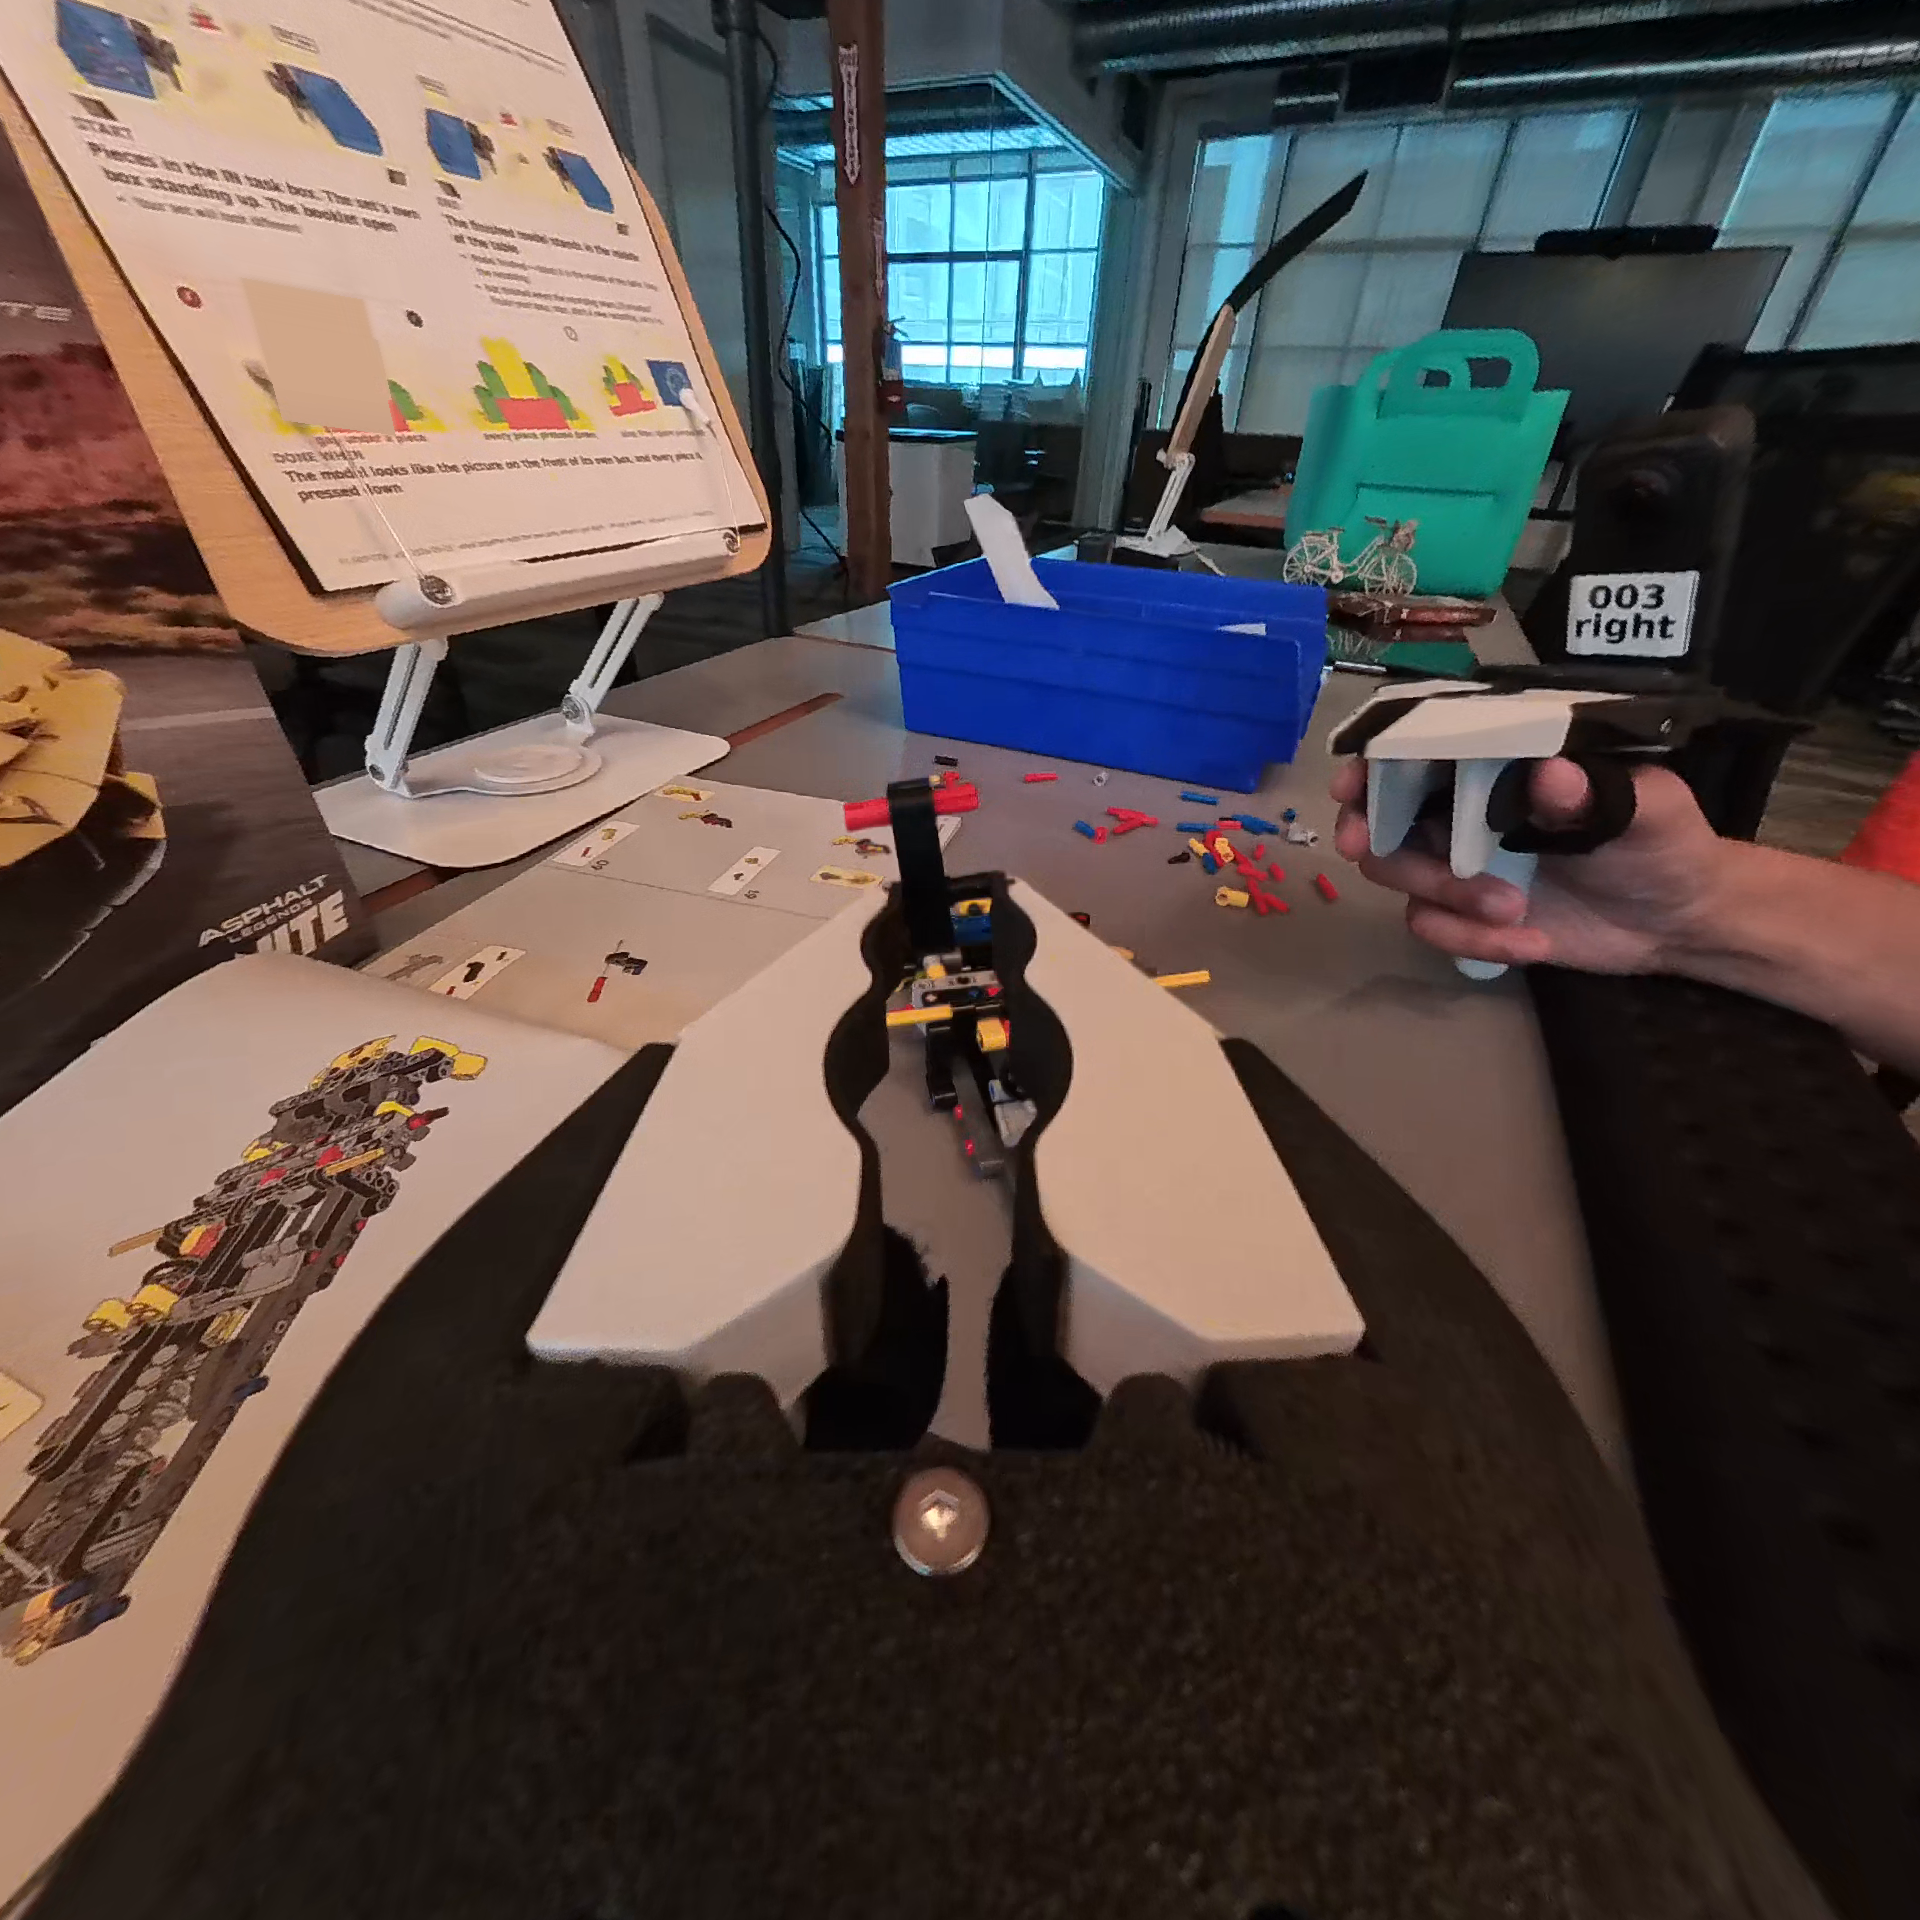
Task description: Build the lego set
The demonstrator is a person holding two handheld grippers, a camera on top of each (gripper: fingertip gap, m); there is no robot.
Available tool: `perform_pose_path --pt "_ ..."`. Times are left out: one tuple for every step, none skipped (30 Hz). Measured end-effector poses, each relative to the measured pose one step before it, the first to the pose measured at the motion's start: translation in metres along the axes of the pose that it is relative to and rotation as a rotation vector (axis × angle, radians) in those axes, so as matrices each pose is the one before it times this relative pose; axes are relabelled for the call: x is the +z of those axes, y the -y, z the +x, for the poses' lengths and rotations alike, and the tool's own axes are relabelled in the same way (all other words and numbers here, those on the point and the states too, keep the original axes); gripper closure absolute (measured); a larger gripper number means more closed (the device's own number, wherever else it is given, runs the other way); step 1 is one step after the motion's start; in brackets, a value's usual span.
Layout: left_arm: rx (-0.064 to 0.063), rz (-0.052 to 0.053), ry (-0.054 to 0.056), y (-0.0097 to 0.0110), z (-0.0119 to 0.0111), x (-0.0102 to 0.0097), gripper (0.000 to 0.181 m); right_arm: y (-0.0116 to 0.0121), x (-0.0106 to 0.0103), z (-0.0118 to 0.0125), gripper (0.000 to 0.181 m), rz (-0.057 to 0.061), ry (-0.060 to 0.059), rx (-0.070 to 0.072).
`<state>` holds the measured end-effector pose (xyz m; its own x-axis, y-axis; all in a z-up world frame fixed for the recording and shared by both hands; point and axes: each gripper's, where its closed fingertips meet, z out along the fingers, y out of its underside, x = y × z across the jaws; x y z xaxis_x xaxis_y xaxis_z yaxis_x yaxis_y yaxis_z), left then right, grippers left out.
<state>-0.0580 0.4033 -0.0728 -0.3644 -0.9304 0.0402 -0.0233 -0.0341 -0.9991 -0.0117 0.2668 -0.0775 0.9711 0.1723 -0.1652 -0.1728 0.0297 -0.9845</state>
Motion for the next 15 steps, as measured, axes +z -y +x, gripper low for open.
perform_pose_path --pt "0.0036 -0.0011 -0.0040 -0.00026 0.00068 0.00007 0.164 -0.00061 0.00067 0.00027 0.174 -0.0047 0.0021 0.0015" --pt "-0.0011 -0.0012 -0.0061 0.00005 0.00055 0.00008 0.164 -0.00053 0.00073 0.00030 0.174 -0.0041 0.0016 0.0009" --pt "0.0003 -0.0010 -0.0022 0.00009 -0.00041 0.00008 0.164 -0.00066 0.00059 0.00046 0.174 -0.0030 0.0007 0.0006" --pt "0.0006 0.0008 -0.0018 0.00054 -0.00063 0.00003 0.165 -0.00054 0.00040 0.00035 0.174 -0.0024 0.0016 0.0026" --pt "-0.0028 0.0012 -0.0062 0.00062 -0.00009 0.00003 0.165 -0.00034 0.00027 0.00019 0.175 -0.0021 0.0032 0.0053" --pt "-0.0076 0.0020 -0.0073 0.00065 0.00009 0.00006 0.165 0.00002 0.00021 0.00030 0.174 -0.0003 0.0028 0.0038" --pt "-0.0134 0.0064 -0.0069 0.00120 -0.00010 -0.00020 0.164 0.00030 0.00013 0.00054 0.175 0.0011 0.0011 0.0017" --pt "-0.0179 0.0101 -0.0094 0.00167 0.00037 -0.00026 0.164 0.00027 0.00009 0.00072 0.175 0.0008 -0.0003 0.0033" --pt "-0.0176 0.0087 -0.0106 0.00132 0.00062 -0.00012 0.164 0.00013 0.00011 0.00047 0.175 -0.0003 0.0006 0.0054" --pt "-0.0135 0.0049 -0.0062 0.00069 -0.00005 -0.00018 0.164 -0.00044 0.00015 0.00045 0.175 -0.0032 -0.0010 0.0054" --pt "-0.0091 0.0038 0.0001 0.00040 -0.00077 -0.00037 0.164 -0.00104 0.00024 0.00050 0.175 -0.0066 -0.0053 0.0041" --pt "-0.0086 0.0053 -0.0001 0.00042 -0.00067 -0.00054 0.164 -0.00152 0.00032 -0.00028 0.175 -0.0079 -0.0039 -0.0010" --pt "-0.0110 0.0043 -0.0024 0.00032 -0.00032 -0.00079 0.164 -0.00172 0.00087 -0.00097 0.175 -0.0090 -0.0011 -0.0068" --pt "-0.0164 0.0039 -0.0049 0.00016 -0.00003 -0.00091 0.164 -0.00246 0.00119 -0.00007 0.175 -0.0139 -0.0085 -0.0102" --pt "-0.0264 0.0084 -0.0146 0.00089 0.00126 -0.00088 0.165 -0.00329 0.00136 0.00198 0.174 -0.0196 -0.0214 -0.0151"
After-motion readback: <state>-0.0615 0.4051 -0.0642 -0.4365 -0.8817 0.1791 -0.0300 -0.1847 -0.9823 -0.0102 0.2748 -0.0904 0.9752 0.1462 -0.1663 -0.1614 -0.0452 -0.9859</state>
